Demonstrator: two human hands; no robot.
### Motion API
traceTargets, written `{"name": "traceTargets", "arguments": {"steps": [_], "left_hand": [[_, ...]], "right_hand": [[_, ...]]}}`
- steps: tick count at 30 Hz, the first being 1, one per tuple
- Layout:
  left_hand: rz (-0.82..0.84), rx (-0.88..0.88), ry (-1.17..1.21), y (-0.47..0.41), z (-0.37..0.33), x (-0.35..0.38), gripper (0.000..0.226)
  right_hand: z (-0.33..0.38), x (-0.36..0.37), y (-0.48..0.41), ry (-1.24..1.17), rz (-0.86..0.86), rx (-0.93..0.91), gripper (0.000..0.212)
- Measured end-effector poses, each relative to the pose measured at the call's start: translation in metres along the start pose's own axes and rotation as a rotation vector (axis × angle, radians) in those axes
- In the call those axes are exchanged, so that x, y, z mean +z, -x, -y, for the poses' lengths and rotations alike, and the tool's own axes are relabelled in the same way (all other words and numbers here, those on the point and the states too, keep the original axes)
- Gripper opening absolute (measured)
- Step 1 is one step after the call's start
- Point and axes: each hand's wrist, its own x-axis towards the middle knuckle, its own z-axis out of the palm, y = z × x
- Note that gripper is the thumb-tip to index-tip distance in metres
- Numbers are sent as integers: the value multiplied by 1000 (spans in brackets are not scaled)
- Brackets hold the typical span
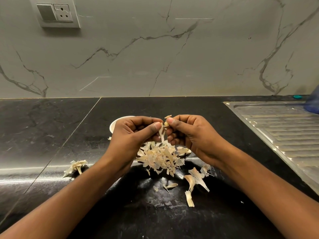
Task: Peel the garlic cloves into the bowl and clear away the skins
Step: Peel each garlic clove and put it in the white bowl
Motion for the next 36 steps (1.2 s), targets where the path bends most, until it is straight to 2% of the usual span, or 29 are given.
{"name": "traceTargets", "arguments": {"steps": [10, 15, 22, 29, 36], "left_hand": [[-62, -79, 103, -4, 0, -5, 30], [-94, -77, 99, -6, 0, -7, 21], [-77, -62, 75, -3, -2, -4, 28], [-22, -30, 88, -1, -4, -1, 32], [3, -20, 82, 2, -6, -2, 30]], "right_hand": [[5, -2, 4, 26, 75, 24, 16], [8, -4, 3, 12, 72, 26, 16], [11, -6, 4, -14, 32, 48, 12], [5, -6, 0, -33, -33, 88, 22], [5, -7, 1, 89, -25, 31, 15]]}}
